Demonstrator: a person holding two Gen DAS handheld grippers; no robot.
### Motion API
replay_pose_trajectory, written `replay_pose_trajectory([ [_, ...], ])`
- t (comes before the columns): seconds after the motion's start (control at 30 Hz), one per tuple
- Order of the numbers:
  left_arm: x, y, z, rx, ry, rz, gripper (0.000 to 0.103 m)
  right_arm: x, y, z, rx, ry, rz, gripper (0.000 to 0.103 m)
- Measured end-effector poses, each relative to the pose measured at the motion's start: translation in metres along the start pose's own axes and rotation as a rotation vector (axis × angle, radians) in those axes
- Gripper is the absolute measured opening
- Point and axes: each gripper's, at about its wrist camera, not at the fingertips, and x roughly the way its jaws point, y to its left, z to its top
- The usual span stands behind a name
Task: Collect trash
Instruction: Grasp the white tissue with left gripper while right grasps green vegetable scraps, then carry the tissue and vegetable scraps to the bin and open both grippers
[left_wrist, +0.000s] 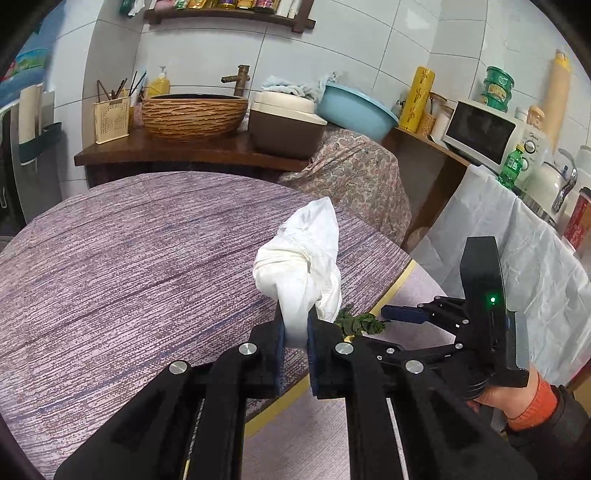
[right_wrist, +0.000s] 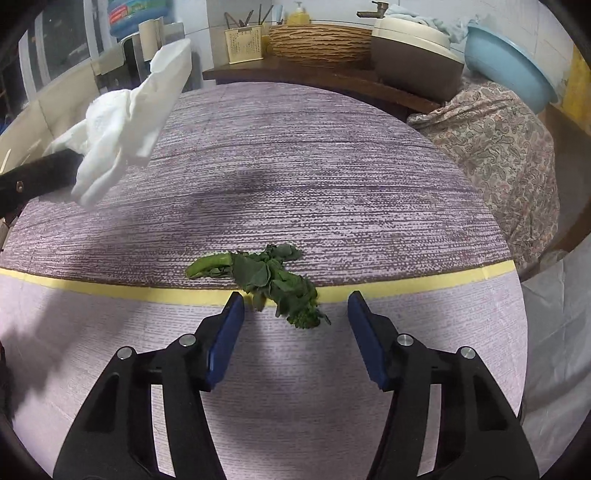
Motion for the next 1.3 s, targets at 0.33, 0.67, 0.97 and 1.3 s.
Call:
replay_pose_trajectory([
  [0.33, 0.004, 0.003, -0.001, -0.006, 0.006, 0.006, 0.011, -0.005, 0.019, -0.003, -0.043, -0.016, 0.022, 0.013],
  [0.67, 0.011, 0.004, -0.006, 0.001, 0.018, 0.03, 0.011, -0.047, 0.023, -0.049, 0.036, -0.058, 0.041, 0.011],
  [0.97, 0.011, -0.031, -0.013, 0.065, 0.046, -0.015, 0.011, -0.125, 0.012, -0.126, 0.09, -0.167, -0.023, 0.011],
  [1.3, 0.001, -0.146, -0.043, 0.262, 0.091, -0.187, 0.011, -0.19, -0.023, -0.206, 0.234, -0.252, -0.127, 0.011],
])
